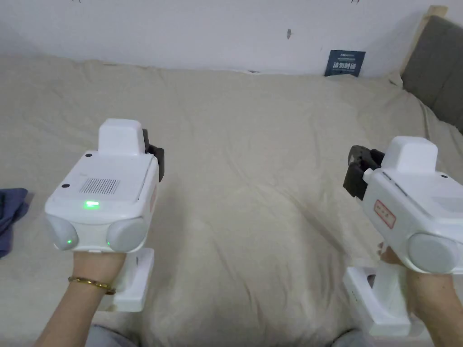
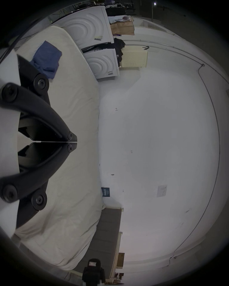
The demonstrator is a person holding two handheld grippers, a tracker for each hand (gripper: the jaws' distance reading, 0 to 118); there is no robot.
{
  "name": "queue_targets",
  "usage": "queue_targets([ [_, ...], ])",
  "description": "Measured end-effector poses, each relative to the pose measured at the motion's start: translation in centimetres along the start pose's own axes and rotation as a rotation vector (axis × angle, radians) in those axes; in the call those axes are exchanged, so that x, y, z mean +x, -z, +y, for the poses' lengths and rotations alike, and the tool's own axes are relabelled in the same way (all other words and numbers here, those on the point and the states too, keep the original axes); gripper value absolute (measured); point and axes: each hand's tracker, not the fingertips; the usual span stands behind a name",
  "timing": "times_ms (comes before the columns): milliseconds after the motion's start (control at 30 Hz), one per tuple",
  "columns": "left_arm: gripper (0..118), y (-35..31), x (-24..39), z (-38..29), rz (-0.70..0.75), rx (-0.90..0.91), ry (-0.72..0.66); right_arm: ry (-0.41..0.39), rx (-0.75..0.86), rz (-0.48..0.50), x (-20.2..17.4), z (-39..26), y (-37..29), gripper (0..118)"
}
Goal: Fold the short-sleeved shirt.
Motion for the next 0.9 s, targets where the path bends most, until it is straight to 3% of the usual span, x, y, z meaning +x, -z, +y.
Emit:
queue_targets([
  [500,0,-3.0,0.7,-3.9,0.006,-0.056,0.017,-0.007,-0.052,0.002,-0.9,-4.5,-1.3,1],
  [600,5,-3.1,0.5,-3.8,0.016,-0.057,-0.002,-0.001,-0.049,-0.002,-0.9,-4.6,-1.5,2],
  [667,25,-3.1,0.4,-3.7,0.024,-0.056,-0.014,0.003,-0.052,-0.002,-0.9,-4.6,-1.4,18],
  [767,77,-3.1,0.2,-3.6,0.027,-0.062,-0.026,0.015,-0.055,0.007,-0.9,-4.6,-1.5,65],
  [833,105,-3.0,0.2,-3.6,0.029,-0.061,-0.030,0.017,-0.055,0.008,-0.9,-4.5,-1.6,95],
  [900,118,-3.1,0.1,-3.6,0.027,-0.059,-0.034,0.012,-0.056,0.012,-0.9,-4.5,-1.6,117],
])
